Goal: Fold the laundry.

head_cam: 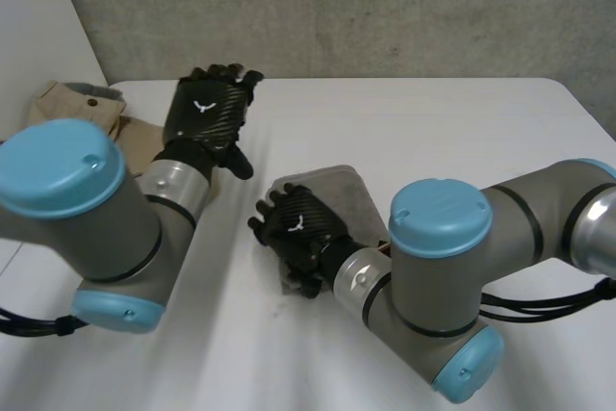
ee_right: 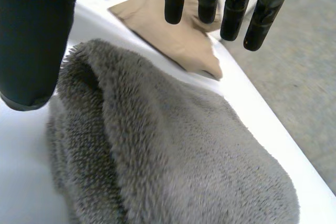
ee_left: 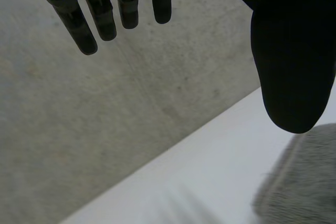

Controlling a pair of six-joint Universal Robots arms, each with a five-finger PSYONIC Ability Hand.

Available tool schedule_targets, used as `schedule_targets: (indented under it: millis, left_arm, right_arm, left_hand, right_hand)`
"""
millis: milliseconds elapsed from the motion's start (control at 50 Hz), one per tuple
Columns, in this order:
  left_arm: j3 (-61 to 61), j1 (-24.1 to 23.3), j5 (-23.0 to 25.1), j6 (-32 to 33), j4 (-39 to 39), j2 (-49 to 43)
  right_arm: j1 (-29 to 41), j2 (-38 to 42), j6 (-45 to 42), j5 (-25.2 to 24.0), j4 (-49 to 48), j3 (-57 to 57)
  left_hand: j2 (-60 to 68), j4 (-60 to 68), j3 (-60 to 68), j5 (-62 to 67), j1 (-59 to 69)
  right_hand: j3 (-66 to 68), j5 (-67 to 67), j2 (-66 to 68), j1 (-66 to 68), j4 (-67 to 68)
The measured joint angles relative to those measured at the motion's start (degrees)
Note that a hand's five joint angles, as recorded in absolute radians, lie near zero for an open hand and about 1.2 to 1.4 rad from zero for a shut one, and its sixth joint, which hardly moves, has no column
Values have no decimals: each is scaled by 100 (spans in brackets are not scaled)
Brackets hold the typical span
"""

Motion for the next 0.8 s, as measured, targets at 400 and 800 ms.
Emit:
schedule_targets:
  millis: [400,800]
  left_arm:
    - [1066,-801,274,-872,-1267,-1568]
    - [1322,-717,136,-120,-2368,-1401]
  right_arm:
    - [-1567,233,2274,45,1281,-724]
    - [-1620,186,1921,108,1562,-774]
  left_hand:
    - [0,0,0,0,0]
    - [0,0,0,0,0]
  right_hand:
    - [-780,-742,-695,-287,-784]
    - [-780,-742,-695,-362,-784]
